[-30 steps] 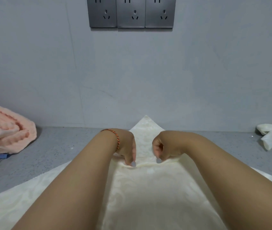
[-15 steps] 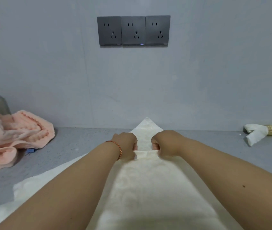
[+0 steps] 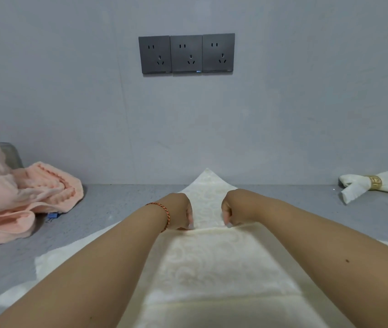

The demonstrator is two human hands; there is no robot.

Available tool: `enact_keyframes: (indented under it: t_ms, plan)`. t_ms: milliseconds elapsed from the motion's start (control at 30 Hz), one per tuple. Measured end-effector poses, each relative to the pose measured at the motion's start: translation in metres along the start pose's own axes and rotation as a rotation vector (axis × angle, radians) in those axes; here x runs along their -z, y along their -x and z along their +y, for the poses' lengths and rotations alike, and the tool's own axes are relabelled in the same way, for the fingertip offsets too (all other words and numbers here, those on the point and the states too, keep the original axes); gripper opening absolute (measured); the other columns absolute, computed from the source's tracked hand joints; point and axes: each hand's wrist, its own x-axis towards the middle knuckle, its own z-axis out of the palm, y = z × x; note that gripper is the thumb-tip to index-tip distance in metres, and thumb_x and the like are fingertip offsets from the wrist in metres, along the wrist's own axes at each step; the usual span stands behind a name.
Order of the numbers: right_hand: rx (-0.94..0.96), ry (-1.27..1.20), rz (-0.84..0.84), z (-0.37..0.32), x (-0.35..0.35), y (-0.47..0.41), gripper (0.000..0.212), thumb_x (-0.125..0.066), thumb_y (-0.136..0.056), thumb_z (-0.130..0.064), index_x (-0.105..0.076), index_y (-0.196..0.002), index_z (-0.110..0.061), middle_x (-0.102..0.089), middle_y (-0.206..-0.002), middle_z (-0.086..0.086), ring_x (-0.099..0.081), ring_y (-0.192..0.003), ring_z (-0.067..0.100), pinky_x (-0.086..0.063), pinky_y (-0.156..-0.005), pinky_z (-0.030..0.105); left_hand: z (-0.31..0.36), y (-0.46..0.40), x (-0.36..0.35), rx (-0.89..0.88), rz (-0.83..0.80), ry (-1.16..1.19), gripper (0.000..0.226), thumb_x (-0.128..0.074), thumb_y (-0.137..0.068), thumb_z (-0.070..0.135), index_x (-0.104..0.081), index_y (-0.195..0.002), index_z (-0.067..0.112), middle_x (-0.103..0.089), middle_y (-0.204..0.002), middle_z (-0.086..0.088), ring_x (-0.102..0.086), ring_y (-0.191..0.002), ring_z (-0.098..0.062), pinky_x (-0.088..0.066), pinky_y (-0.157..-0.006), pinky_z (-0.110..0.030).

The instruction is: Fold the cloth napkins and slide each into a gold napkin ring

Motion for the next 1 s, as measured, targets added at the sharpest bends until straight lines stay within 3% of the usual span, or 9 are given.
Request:
enact_keyframes:
  t_ms: [67, 233, 367, 467, 567, 700, 833, 900, 1000]
  plan:
    - [-0.021, -0.041, -0.024, 0.004, -0.002, -0.005, 0.014, -0.072, -0.081, -0.011, -0.067, -0.094, -0.016, -0.066, -0.098, -0.001, -0.055, -0.084, 0.013, -0.045, -0.071, 0.023, 0.0, -0.004, -0.002, -0.023, -0.004, -0.05, 0.005, -0.074, -0.08, 0.022, -0.069, -0.079, 0.021, -0.063, -0.08, 0.009, -0.06, -0.082, -0.012, -0.05, -0.079, -0.024]
    - [-0.086, -0.015, -0.105, 0.008, -0.003, -0.01, 0.032, -0.07, -0.084, -0.023, -0.061, -0.114, -0.017, -0.051, -0.1, -0.006, -0.05, -0.09, 0.014, -0.039, -0.076, 0.023, 0.001, -0.006, -0.001, 0.038, -0.061, -0.154, 0.042, -0.07, -0.082, 0.039, -0.065, -0.117, 0.016, -0.065, -0.115, 0.003, -0.06, -0.108, -0.02, -0.047, -0.096, -0.033]
    - [-0.043, 0.02, 0.015, 0.004, -0.011, 0.004, 0.013, -0.063, -0.083, -0.013, -0.057, -0.086, -0.024, -0.055, -0.092, -0.008, -0.05, -0.085, 0.014, -0.038, -0.068, 0.024, 0.005, 0.004, -0.008, 0.038, 0.039, -0.141, 0.023, -0.071, -0.083, 0.034, -0.067, -0.102, 0.021, -0.065, -0.106, 0.006, -0.057, -0.106, -0.018, -0.036, -0.102, -0.036]
    - [0.02, 0.136, 0.197, 0.002, -0.021, 0.018, 0.031, -0.05, -0.073, -0.001, -0.037, -0.065, -0.028, -0.049, -0.077, -0.012, -0.049, -0.077, 0.016, -0.026, -0.056, 0.018, 0.007, 0.015, -0.014, -0.02, 0.136, -0.133, 0.008, -0.068, -0.084, 0.021, -0.061, -0.086, 0.024, -0.062, -0.094, 0.007, -0.057, -0.103, -0.017, -0.032, -0.102, -0.031]
    - [0.12, 0.196, 0.259, -0.002, -0.026, 0.03, 0.032, -0.046, -0.069, 0.003, -0.038, -0.065, -0.027, -0.047, -0.077, -0.011, -0.049, -0.075, 0.017, -0.019, -0.056, 0.016, 0.008, 0.025, -0.013, -0.034, 0.127, -0.198, 0.015, -0.06, -0.088, 0.014, -0.068, -0.096, 0.023, -0.066, -0.109, 0.006, -0.053, -0.103, -0.018, -0.035, -0.099, -0.024]
    - [0.146, 0.18, 0.186, -0.004, -0.024, 0.04, 0.035, -0.049, -0.07, 0.006, -0.054, -0.078, -0.028, -0.059, -0.092, -0.01, -0.057, -0.089, 0.018, -0.029, -0.073, 0.021, 0.006, 0.042, -0.013, -0.049, 0.045, -0.126, 0.025, -0.055, -0.089, 0.006, -0.071, -0.103, 0.02, -0.067, -0.113, 0.003, -0.052, -0.112, -0.022, -0.041, -0.098, -0.025]
    - [0.072, 0.061, 0.091, -0.004, -0.017, 0.045, 0.025, -0.055, -0.077, -0.002, -0.072, -0.086, -0.019, -0.069, -0.098, -0.007, -0.06, -0.088, 0.011, -0.049, -0.079, 0.025, 0.004, 0.045, -0.011, 0.015, 0.007, -0.017, 0.014, -0.06, -0.086, 0.018, -0.07, -0.078, 0.025, -0.069, -0.088, 0.003, -0.063, -0.089, -0.018, -0.051, -0.078, -0.025]
    - [0.033, -0.031, 0.07, -0.005, -0.009, 0.045, 0.018, -0.057, -0.079, -0.007, -0.072, -0.077, -0.017, -0.071, -0.086, -0.005, -0.057, -0.072, 0.005, -0.048, -0.068, 0.02, 0.005, 0.042, -0.007, 0.04, 0.017, 0.028, 0.028, -0.062, -0.083, 0.021, -0.055, -0.056, 0.021, -0.055, -0.061, 0.001, -0.052, -0.062, -0.018, -0.041, -0.058, -0.023]
    - [0.019, -0.07, 0.015, -0.003, -0.006, 0.037, 0.008, -0.067, -0.08, -0.01, -0.069, -0.078, -0.017, -0.066, -0.082, -0.006, -0.052, -0.065, 0.002, -0.04, -0.058, 0.014, 0.004, 0.034, -0.006, 0.042, -0.012, 0.03, 0.032, -0.072, -0.082, 0.023, -0.056, -0.054, 0.023, -0.056, -0.06, 0.006, -0.052, -0.061, -0.009, -0.042, -0.06, -0.02]
